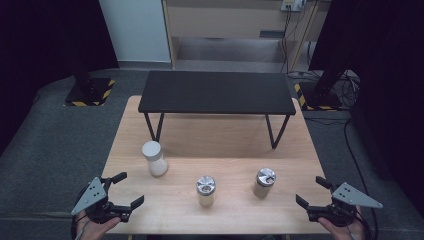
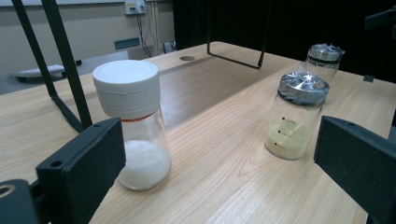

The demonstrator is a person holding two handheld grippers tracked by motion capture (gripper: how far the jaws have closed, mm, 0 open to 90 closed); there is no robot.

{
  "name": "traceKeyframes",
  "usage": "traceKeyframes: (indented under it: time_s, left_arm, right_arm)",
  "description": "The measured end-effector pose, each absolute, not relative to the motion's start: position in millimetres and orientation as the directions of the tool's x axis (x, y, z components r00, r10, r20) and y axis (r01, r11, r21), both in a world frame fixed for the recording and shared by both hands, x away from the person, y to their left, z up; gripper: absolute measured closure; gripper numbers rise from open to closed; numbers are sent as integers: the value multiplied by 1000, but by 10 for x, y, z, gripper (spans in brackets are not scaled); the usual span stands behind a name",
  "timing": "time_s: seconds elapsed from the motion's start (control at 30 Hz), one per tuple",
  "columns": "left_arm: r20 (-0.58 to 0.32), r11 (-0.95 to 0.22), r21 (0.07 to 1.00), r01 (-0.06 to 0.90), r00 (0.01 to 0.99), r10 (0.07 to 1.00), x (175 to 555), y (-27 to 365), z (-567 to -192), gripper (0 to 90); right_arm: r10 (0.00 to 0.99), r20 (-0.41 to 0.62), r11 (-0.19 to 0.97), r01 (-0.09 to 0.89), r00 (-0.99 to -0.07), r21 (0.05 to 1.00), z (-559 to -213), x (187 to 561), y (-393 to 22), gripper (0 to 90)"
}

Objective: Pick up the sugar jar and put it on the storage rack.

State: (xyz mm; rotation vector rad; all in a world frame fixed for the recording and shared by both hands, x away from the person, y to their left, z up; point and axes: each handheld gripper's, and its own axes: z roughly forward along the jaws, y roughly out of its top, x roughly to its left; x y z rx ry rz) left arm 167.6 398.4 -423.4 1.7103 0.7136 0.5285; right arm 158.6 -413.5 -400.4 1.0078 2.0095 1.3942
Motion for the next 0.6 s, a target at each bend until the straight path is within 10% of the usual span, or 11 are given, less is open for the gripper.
traceKeyframes:
  time_s: [0.6]
  left_arm:
    - [-16,-173,967,189,718,696,1696,3983,-4232,9]
  right_arm:
    - [787,52,176,304,-615,936,-4040,1610,-4192,61]
